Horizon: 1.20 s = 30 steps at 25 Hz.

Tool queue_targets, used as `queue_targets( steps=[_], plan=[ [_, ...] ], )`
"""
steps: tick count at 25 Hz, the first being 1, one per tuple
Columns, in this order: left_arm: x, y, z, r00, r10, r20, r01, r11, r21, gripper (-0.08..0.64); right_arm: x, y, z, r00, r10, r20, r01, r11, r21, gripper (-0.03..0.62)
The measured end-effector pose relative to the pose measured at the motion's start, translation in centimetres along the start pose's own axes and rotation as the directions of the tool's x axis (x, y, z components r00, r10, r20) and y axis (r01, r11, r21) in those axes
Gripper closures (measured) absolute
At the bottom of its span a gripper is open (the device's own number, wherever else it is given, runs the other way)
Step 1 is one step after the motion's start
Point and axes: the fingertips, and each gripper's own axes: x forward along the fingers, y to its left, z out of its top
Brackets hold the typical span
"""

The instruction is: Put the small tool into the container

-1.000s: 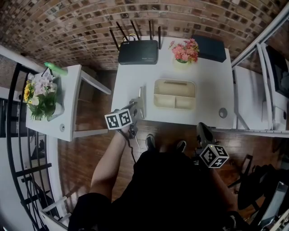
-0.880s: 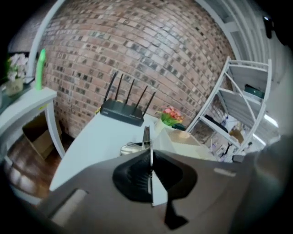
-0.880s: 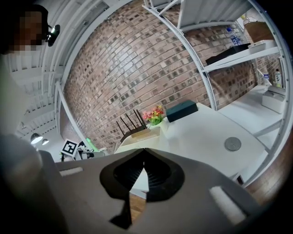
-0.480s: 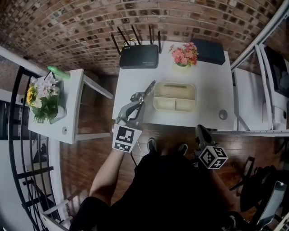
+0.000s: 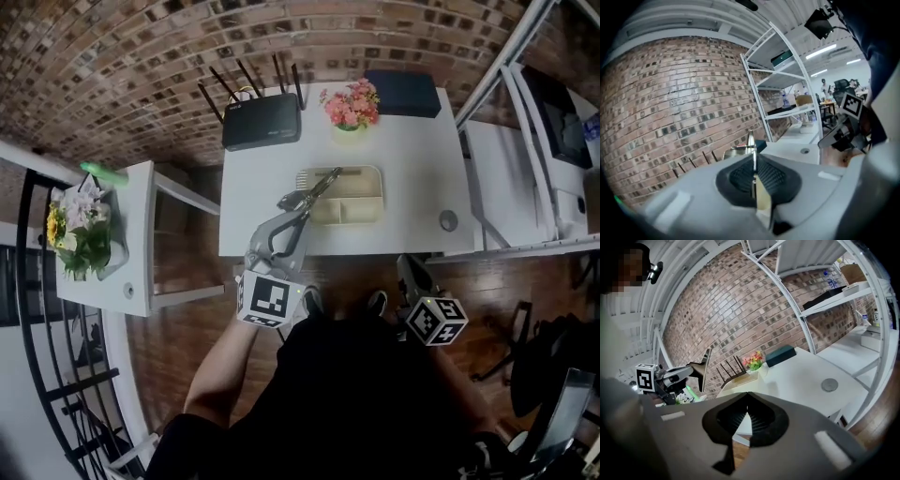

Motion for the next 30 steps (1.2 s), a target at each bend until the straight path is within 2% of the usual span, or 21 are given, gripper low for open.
queue_targets(
  steps=[10, 18, 30],
  plan=[
    [4.7, -4.5, 3.1, 0.988, -0.118, 0.101, 0.129, 0.986, -0.106, 0.555, -2.8, -3.1, 0.3, 0.996, -0.073, 0.044, 0.071, 0.997, 0.041, 0.581],
    [7.2, -5.9, 2.3, 0.983, -0.154, 0.095, 0.167, 0.976, -0.139, 0.555, -3.8, -4.1, 0.4, 0.994, -0.097, 0.049, 0.094, 0.994, 0.054, 0.581],
    [9.7, -7.4, 0.8, 0.975, -0.201, 0.095, 0.216, 0.957, -0.191, 0.555, -3.3, -4.3, 0.3, 0.996, -0.087, 0.034, 0.085, 0.995, 0.054, 0.581]
  ],
)
